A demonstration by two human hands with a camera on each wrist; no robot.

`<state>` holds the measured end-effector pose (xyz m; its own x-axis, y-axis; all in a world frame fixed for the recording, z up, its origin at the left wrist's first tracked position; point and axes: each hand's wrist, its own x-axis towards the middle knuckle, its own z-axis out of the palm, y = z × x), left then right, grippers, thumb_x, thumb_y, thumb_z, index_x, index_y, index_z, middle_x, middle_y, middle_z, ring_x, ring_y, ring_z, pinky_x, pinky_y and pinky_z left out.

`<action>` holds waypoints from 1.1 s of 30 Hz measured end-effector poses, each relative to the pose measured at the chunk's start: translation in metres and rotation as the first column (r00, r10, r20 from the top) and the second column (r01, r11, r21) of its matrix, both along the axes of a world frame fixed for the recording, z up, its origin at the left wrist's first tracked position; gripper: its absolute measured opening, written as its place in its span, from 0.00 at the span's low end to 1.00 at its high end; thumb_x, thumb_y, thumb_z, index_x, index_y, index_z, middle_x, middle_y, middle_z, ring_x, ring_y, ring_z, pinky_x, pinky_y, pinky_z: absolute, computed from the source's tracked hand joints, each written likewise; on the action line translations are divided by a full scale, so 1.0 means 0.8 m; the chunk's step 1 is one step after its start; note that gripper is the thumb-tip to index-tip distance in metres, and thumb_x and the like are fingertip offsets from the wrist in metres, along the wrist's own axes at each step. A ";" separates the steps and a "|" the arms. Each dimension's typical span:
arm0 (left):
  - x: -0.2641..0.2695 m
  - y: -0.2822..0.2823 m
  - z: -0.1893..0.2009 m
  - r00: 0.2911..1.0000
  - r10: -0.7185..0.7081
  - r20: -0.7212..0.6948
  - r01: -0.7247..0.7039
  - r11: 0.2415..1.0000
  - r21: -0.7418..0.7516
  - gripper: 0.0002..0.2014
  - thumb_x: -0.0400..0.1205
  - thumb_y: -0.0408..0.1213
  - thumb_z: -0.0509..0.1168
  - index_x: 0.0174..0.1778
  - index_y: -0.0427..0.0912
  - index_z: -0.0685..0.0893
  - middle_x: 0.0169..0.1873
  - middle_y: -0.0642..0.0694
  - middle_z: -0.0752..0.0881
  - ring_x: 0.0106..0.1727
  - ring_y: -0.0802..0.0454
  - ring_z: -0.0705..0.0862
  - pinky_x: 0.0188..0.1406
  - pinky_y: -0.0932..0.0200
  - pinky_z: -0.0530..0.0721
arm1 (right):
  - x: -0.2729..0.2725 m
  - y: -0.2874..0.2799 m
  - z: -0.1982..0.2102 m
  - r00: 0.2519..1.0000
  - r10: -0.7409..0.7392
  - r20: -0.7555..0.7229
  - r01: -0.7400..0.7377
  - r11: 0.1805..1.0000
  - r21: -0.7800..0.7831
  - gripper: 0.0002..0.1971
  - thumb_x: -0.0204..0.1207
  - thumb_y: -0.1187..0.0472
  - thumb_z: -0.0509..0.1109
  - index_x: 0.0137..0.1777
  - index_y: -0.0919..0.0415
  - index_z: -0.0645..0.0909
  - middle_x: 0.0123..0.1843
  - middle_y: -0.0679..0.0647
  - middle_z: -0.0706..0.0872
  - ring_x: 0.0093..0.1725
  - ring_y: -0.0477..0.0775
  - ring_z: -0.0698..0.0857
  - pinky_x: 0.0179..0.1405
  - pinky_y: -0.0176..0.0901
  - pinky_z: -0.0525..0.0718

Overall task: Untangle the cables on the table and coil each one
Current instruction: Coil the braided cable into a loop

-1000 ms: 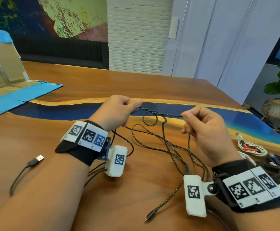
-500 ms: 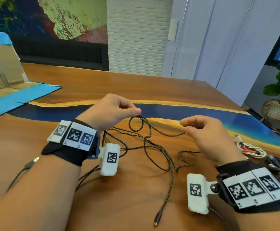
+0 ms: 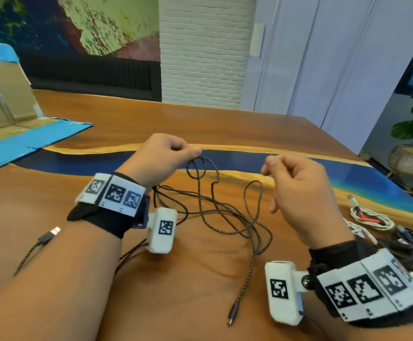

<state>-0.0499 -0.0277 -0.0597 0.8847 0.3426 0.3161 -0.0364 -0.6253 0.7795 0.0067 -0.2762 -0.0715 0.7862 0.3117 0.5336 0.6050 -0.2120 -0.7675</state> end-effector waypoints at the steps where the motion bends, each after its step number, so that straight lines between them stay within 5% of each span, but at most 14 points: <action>1: -0.002 0.006 0.001 1.000 0.015 0.010 -0.014 1.000 -0.027 0.19 0.84 0.58 0.68 0.33 0.50 0.90 0.25 0.45 0.67 0.24 0.50 0.65 0.30 0.58 0.70 | 0.002 -0.003 0.002 0.999 0.022 -0.043 -0.020 0.998 0.056 0.16 0.88 0.52 0.65 0.40 0.56 0.84 0.25 0.58 0.83 0.22 0.54 0.83 0.32 0.54 0.87; 4: -0.002 0.003 0.001 1.000 0.002 0.028 0.000 0.998 -0.069 0.20 0.84 0.57 0.68 0.36 0.45 0.88 0.26 0.43 0.64 0.24 0.50 0.62 0.24 0.61 0.68 | -0.008 0.004 0.000 0.981 0.155 -0.120 -0.142 0.984 0.110 0.12 0.83 0.53 0.72 0.43 0.61 0.85 0.33 0.61 0.88 0.34 0.57 0.91 0.48 0.63 0.92; 8: 0.007 -0.027 -0.006 0.998 -0.047 0.038 0.049 0.997 -0.059 0.23 0.86 0.53 0.69 0.36 0.36 0.83 0.19 0.56 0.64 0.21 0.55 0.61 0.29 0.57 0.69 | -0.024 0.024 -0.010 0.966 0.240 -0.096 -0.251 0.959 -0.128 0.06 0.76 0.52 0.79 0.45 0.53 0.89 0.41 0.50 0.92 0.43 0.49 0.90 0.47 0.48 0.90; 12: 0.013 -0.045 -0.014 0.992 -0.112 0.053 0.117 0.989 -0.089 0.21 0.86 0.52 0.68 0.33 0.41 0.83 0.22 0.49 0.66 0.23 0.53 0.63 0.26 0.60 0.68 | -0.017 0.025 -0.020 0.967 0.195 -0.165 -0.228 0.951 -0.208 0.14 0.76 0.51 0.80 0.62 0.45 0.90 0.48 0.40 0.92 0.50 0.36 0.87 0.53 0.36 0.86; 15: 0.012 -0.056 -0.016 0.984 -0.176 0.038 0.179 0.978 -0.103 0.20 0.86 0.52 0.69 0.30 0.47 0.84 0.23 0.46 0.67 0.23 0.53 0.64 0.25 0.61 0.68 | -0.012 0.027 -0.025 0.981 0.137 -0.141 -0.168 0.957 -0.238 0.07 0.77 0.52 0.79 0.54 0.45 0.91 0.47 0.39 0.90 0.47 0.35 0.85 0.49 0.34 0.81; 16: 0.011 -0.059 -0.016 0.980 -0.199 0.027 0.201 0.974 -0.108 0.20 0.86 0.51 0.69 0.29 0.46 0.83 0.24 0.44 0.66 0.23 0.52 0.63 0.24 0.63 0.67 | -0.011 0.026 -0.024 0.981 0.134 -0.142 -0.162 0.965 -0.206 0.02 0.77 0.54 0.79 0.48 0.46 0.91 0.43 0.40 0.90 0.43 0.36 0.84 0.45 0.34 0.79; 18: 0.010 -0.060 -0.015 0.971 -0.237 0.010 0.236 0.964 -0.120 0.21 0.87 0.51 0.68 0.31 0.42 0.81 0.28 0.41 0.66 0.26 0.47 0.62 0.23 0.64 0.67 | -0.008 0.025 -0.027 0.977 0.158 -0.144 -0.178 0.974 -0.137 0.05 0.79 0.58 0.77 0.41 0.50 0.90 0.37 0.43 0.88 0.37 0.38 0.81 0.40 0.32 0.79; 21: 0.012 -0.052 -0.016 0.973 -0.229 -0.026 0.223 0.964 -0.147 0.24 0.88 0.51 0.66 0.37 0.33 0.80 0.27 0.40 0.69 0.29 0.45 0.63 0.29 0.57 0.67 | -0.005 0.026 -0.027 0.951 0.199 -0.236 -0.189 0.980 0.065 0.09 0.84 0.61 0.71 0.42 0.52 0.86 0.37 0.46 0.85 0.41 0.47 0.82 0.44 0.42 0.83; 23: 0.015 -0.040 -0.018 0.982 -0.182 -0.046 0.170 0.968 -0.187 0.21 0.89 0.49 0.64 0.37 0.36 0.78 0.25 0.42 0.71 0.28 0.47 0.66 0.30 0.54 0.67 | 0.001 0.022 -0.020 0.933 0.181 -0.310 -0.100 0.960 0.260 0.11 0.87 0.61 0.67 0.42 0.53 0.83 0.40 0.48 0.83 0.44 0.52 0.83 0.46 0.49 0.84; 27: 0.017 -0.001 -0.020 0.994 0.045 -0.101 -0.059 0.989 -0.137 0.20 0.91 0.49 0.61 0.35 0.42 0.76 0.30 0.40 0.75 0.31 0.47 0.69 0.34 0.53 0.69 | 0.016 -0.003 0.006 0.918 0.220 -0.331 0.069 0.732 0.677 0.13 0.91 0.65 0.56 0.46 0.56 0.77 0.41 0.55 0.82 0.34 0.52 0.84 0.38 0.50 0.87; 29: 0.018 0.018 -0.022 0.984 0.132 -0.118 -0.146 0.982 -0.117 0.19 0.91 0.47 0.61 0.37 0.40 0.81 0.33 0.40 0.81 0.32 0.46 0.75 0.34 0.55 0.73 | 0.022 -0.012 0.011 0.921 0.217 -0.323 0.103 0.665 0.740 0.11 0.92 0.65 0.54 0.48 0.56 0.75 0.37 0.55 0.84 0.25 0.51 0.81 0.33 0.48 0.86; 31: 0.019 0.021 -0.022 0.984 0.140 -0.114 -0.159 0.971 -0.181 0.11 0.91 0.40 0.62 0.50 0.43 0.88 0.46 0.43 0.90 0.37 0.50 0.83 0.35 0.58 0.80 | 0.022 -0.013 0.011 0.919 0.220 -0.326 0.095 0.681 0.726 0.10 0.92 0.63 0.54 0.49 0.56 0.74 0.38 0.55 0.86 0.23 0.51 0.81 0.33 0.48 0.86; 33: 0.017 0.011 -0.018 0.992 0.083 -0.091 -0.101 0.969 -0.225 0.14 0.90 0.31 0.60 0.66 0.49 0.86 0.58 0.48 0.89 0.41 0.55 0.85 0.35 0.63 0.81 | 0.016 -0.008 0.011 0.922 0.230 -0.312 0.048 0.732 0.680 0.10 0.92 0.63 0.55 0.49 0.56 0.74 0.40 0.57 0.88 0.24 0.52 0.81 0.36 0.53 0.86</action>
<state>-0.0364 -0.0191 -0.0742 0.8652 0.4788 0.1488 0.0817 -0.4273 0.9004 0.0192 -0.2827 -0.0630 0.9448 0.0663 0.3210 0.2528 0.4760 -0.8423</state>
